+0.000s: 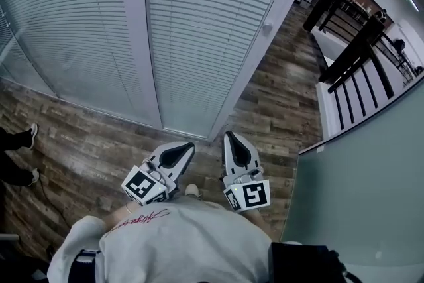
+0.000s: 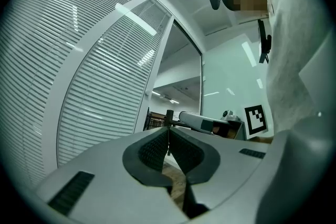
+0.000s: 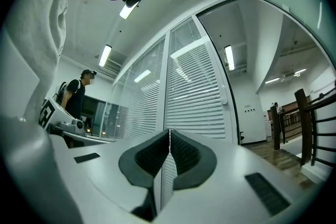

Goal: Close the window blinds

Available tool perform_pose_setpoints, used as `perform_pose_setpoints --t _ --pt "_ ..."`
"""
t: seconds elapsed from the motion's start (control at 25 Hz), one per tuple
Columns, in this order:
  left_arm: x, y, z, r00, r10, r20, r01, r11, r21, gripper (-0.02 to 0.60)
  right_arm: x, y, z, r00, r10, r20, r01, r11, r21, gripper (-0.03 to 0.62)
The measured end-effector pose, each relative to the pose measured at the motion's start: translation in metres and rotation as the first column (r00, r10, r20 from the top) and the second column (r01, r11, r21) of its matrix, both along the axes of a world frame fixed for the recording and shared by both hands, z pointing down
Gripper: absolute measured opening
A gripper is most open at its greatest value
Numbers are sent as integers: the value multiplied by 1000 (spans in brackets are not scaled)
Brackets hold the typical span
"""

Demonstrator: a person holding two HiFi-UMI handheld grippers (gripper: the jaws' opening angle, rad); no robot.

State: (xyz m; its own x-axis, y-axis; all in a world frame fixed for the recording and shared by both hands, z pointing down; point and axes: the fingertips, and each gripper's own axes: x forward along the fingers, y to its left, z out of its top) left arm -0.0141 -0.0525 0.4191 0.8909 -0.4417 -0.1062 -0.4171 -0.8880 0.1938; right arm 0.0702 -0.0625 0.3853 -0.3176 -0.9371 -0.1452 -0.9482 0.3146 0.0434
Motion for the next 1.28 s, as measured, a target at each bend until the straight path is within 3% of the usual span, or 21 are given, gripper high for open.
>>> perform_pose_setpoints --t 0.24,0.36,0.52,1.28 --pt "-23 32 3 999 32 12 -32 999 13 18 -37 36 16 999 -36 15 37 999 -33 23" --pt "-33 46 10 999 39 19 -40 999 7 18 -53 54 23 999 -52 -14 52 999 -8 20" --pt "-45 55 11 998 56 7 -56 998 -7 18 -72 70 32 997 -61 -47 59 997 -43 20" --pt "-54 68 2 997 70 -14 -69 997 29 18 -96 86 30 987 -105 -122 102 994 -31 20"
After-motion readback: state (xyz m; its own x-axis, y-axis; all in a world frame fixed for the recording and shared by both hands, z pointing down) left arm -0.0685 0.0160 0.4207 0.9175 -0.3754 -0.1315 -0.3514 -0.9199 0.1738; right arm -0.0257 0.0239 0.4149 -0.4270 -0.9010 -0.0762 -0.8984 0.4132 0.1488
